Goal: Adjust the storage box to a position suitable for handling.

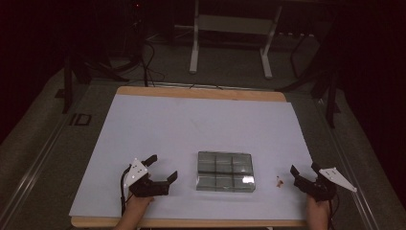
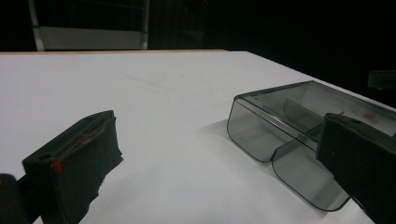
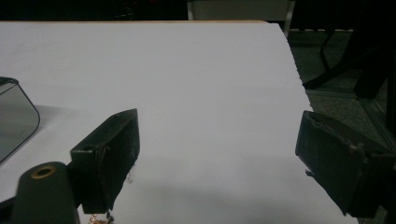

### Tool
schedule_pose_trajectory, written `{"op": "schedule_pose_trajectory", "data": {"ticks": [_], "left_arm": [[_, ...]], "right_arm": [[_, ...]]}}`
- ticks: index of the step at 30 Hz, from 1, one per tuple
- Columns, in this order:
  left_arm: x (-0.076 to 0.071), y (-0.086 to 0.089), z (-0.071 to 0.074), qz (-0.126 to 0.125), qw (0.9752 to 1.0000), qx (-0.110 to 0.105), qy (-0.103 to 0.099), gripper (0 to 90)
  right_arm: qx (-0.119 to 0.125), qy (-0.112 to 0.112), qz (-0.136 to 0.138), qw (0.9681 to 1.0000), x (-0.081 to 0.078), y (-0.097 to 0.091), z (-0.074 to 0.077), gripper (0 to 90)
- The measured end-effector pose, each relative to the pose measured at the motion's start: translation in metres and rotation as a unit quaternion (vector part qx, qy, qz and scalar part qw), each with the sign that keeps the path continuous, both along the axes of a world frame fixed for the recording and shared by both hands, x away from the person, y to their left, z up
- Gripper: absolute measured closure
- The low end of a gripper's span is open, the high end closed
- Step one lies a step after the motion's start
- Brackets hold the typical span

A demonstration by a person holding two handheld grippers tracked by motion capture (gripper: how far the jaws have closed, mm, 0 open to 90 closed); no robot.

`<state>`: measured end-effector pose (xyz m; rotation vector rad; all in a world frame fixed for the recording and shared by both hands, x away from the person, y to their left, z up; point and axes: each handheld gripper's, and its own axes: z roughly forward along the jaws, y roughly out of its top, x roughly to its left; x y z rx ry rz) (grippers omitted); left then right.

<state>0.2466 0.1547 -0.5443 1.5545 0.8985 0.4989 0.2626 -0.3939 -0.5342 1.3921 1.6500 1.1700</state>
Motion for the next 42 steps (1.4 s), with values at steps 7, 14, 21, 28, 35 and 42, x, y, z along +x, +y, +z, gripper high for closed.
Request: {"op": "schedule_pose_trajectory", "data": {"ticks": [7,14,21,28,35,42], "left_arm": [[0.002,-0.001,0.001,0.0,0.9999,0.002,0.015,0.0],[0.01,0.001,0.001,-0.033,0.9974,0.005,0.063,0.0],[0.016,-0.002,0.005,-0.053,0.9938,0.026,0.094,0.0],[0.022,-0.009,0.017,-0.074,0.9917,0.056,0.089,0.1],[0.026,-0.018,0.026,-0.101,0.989,0.071,0.082,0.1],[0.028,-0.028,0.026,-0.124,0.9843,0.091,0.086,8.4]], "right_arm": [[0.001,0.013,-0.004,0.9999,0.003,0.0,0.0,14.0],[-0.024,0.035,0.018,0.9989,0.008,0.005,0.002,14.1],[-0.029,0.059,0.066,0.9957,0.013,0.01,0.005,16.0],[-0.023,0.062,0.121,0.9905,0.016,0.019,0.016,13.7],[-0.009,0.072,0.16,0.9844,0.021,0.026,0.019,13.8],[-0.05,0.081,0.22,0.9708,0.022,0.043,0.016,21.4]]}}
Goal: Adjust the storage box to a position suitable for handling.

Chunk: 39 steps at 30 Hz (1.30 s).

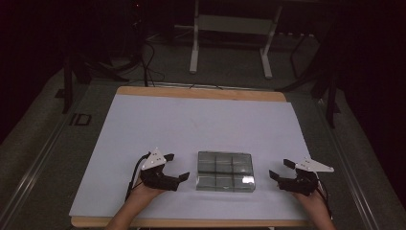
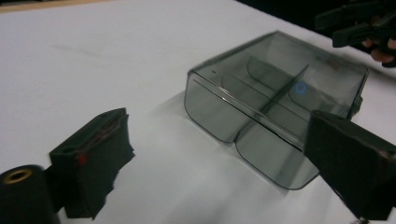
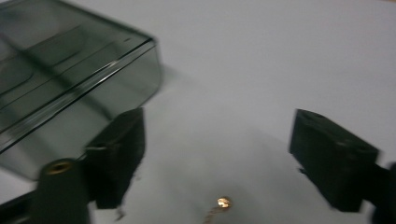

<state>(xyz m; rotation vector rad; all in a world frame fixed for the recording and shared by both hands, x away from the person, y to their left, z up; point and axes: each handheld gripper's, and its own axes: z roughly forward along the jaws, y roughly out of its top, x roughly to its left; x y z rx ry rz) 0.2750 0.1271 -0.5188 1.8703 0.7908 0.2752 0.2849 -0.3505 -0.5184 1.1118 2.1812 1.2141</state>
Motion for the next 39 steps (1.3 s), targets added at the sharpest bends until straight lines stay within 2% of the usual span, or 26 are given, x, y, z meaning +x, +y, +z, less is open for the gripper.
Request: {"op": "schedule_pose_trajectory", "data": {"ticks": [2,5,6,7,11,15,16,20,22,24,29,35,39], "left_arm": [[0.0,-0.004,-0.001,-0.009,0.9999,0.011,0.001,15.7],[0.001,-0.009,-0.003,-0.025,0.9994,0.025,0.006,17.6],[0.001,-0.01,-0.003,-0.027,0.9992,0.029,0.004,20.1],[0.001,-0.012,-0.004,-0.03,0.9989,0.034,0.005,22.5],[0.0,-0.015,-0.005,-0.051,0.9974,0.05,0.008,42.7],[0.0,-0.018,-0.006,-0.07,0.9953,0.066,0.013,54.4],[-0.001,-0.019,-0.007,-0.078,0.9944,0.07,0.014,59.8],[-0.003,-0.023,-0.007,-0.093,0.9918,0.087,0.01,68.1],[-0.003,-0.023,-0.007,-0.099,0.9915,0.084,0.012,71.6],[-0.003,-0.024,-0.008,-0.105,0.9909,0.083,0.012,79.7],[-0.004,-0.029,-0.01,-0.117,0.9895,0.084,0.009,89.8],[-0.004,-0.033,-0.013,-0.122,0.9886,0.088,0.01,89.9],[-0.003,-0.032,-0.012,-0.121,0.989,0.084,0.012,90.0]], "right_arm": [[0.01,0.01,0.021,0.9997,0.0,0.003,-0.001,24.1],[0.016,0.013,0.042,0.9989,-0.001,0.007,-0.002,30.1],[0.019,0.014,0.049,0.9985,-0.001,0.008,-0.002,37.2],[0.018,0.016,0.057,0.9981,-0.001,0.01,-0.001,40.1],[0.003,0.018,0.093,0.9955,-0.005,0.017,-0.003,54.8],[-0.001,0.021,0.124,0.9921,-0.008,0.024,-0.005,66.9],[-0.001,0.022,0.132,0.991,-0.009,0.025,-0.006,68.7],[-0.006,0.026,0.153,0.9879,-0.011,0.031,-0.009,78.3],[-0.007,0.025,0.155,0.9876,-0.011,0.032,-0.009,80.3],[0.001,0.026,0.161,0.9866,-0.012,0.032,-0.009,87.8],[0.008,0.033,0.172,0.9845,-0.011,0.033,-0.011,90.0],[0.01,0.032,0.183,0.9826,-0.012,0.038,-0.013,90.0],[0.013,0.031,0.187,0.9818,-0.012,0.04,-0.012,90.0]]}}
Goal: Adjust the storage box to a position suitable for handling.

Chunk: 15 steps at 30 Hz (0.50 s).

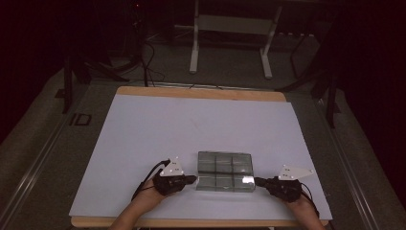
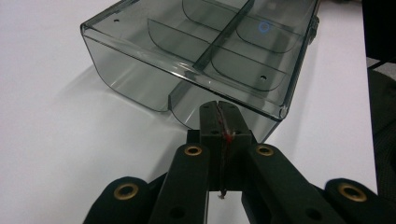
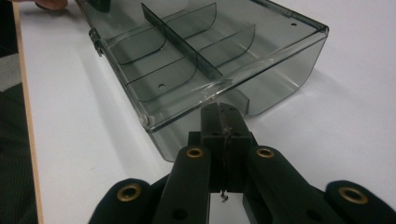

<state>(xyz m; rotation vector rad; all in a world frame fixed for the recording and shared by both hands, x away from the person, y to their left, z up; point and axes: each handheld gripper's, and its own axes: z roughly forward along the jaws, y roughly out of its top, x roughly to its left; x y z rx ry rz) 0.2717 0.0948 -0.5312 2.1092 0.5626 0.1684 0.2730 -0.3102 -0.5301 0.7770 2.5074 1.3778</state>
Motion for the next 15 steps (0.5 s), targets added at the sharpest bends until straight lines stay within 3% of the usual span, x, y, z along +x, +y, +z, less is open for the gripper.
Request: {"op": "schedule_pose_trajectory", "data": {"ticks": [9,15], "left_arm": [[-0.0005,-0.0001,0.003,0.0,1.0,-0.004,0.003,90.0],[-0.001,-0.0014,0.0048,-0.001,1.0,0.005,-0.002,90.0]], "right_arm": [[0.005,0.001,0.003,1.0,0.0001,-0.0003,0.0034,90.0],[0.001,0.002,0.004,1.0,0.0002,-0.0003,0.0038,90.0]]}}
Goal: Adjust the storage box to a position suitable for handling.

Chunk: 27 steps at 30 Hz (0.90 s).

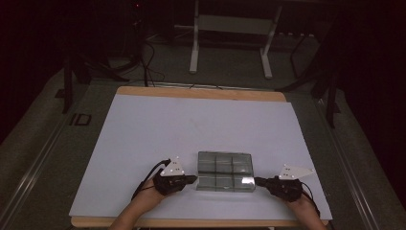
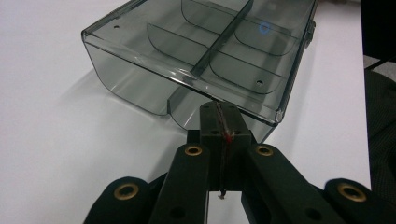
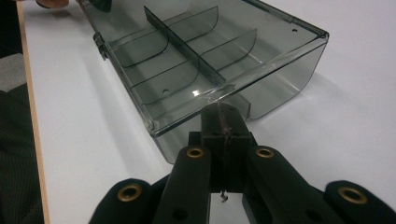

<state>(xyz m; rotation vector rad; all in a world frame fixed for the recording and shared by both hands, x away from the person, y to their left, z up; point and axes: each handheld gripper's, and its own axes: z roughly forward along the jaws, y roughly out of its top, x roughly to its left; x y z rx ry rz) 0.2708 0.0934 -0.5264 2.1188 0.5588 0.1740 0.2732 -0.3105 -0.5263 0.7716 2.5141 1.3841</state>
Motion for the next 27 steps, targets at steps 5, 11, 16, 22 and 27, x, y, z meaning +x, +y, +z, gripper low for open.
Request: {"op": "schedule_pose_trajectory", "data": {"ticks": [5,11,16,22,27], "left_arm": [[0.0,-0.003,0.005,-0.003,0.9999,-0.009,-0.009,90.0],[0.005,-0.003,0.007,0.02,0.9996,-0.006,-0.02,77.8],[0.008,-0.003,0.011,0.029,0.9991,-0.009,-0.029,66.9],[0.01,-0.005,0.015,0.031,0.9987,-0.012,-0.038,66.3],[0.015,-0.004,0.02,0.036,0.9982,-0.017,-0.044,65.0]], "right_arm": [[0.019,0.001,0.008,0.9998,-0.001,0.0,0.003,90.0],[0.016,-0.015,-0.015,0.9997,0.002,0.001,0.005,77.2],[0.031,-0.016,-0.026,0.9991,0.003,0.0,0.006,68.1],[0.035,-0.03,-0.027,0.9986,0.004,0.001,0.01,63.6],[0.031,-0.039,-0.026,0.9984,0.007,0.005,0.015,58.7]]}}
